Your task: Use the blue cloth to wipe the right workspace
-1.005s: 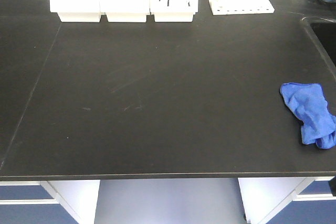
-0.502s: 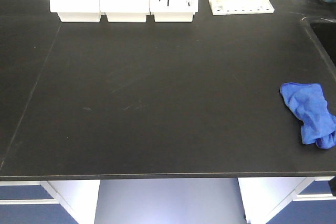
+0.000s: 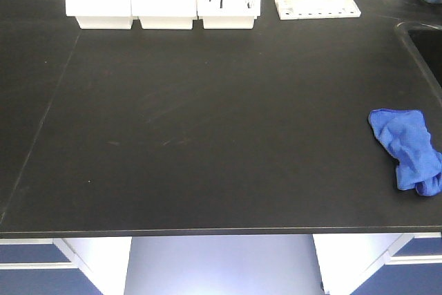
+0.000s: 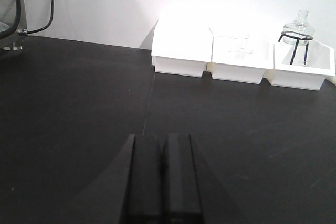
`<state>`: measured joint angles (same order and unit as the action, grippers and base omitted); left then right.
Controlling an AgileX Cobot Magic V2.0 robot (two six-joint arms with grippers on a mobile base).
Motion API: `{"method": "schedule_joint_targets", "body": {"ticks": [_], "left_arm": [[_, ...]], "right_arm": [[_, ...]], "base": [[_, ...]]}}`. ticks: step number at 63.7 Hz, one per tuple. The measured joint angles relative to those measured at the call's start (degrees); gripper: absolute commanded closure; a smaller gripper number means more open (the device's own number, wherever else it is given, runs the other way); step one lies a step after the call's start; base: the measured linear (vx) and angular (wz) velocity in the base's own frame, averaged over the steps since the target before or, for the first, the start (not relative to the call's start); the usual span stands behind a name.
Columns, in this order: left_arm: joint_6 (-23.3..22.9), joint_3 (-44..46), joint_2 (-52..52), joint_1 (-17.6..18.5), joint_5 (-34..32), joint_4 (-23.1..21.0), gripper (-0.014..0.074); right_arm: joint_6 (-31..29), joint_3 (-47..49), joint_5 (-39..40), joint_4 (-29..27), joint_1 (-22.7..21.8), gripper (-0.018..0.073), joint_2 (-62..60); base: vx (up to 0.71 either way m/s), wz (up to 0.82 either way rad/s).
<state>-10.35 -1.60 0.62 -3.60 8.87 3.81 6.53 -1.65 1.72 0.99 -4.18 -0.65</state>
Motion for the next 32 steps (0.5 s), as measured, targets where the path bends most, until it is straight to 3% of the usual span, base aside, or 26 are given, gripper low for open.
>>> {"method": "schedule_joint_targets", "body": {"ticks": [17,32], "left_arm": [[0.0,0.0,0.0,0.0,0.0,0.0,0.0602],[0.0,0.0,0.0,0.0,0.0,0.0,0.0602]], "right_arm": [[0.3,13.1,-9.9,-1.0,0.0,0.0559,0.0],[0.2,18.3,-6.2,-1.0,0.0,0.0555,3.2]], "base": [[0.00,0.00],[0.00,0.00]]}}
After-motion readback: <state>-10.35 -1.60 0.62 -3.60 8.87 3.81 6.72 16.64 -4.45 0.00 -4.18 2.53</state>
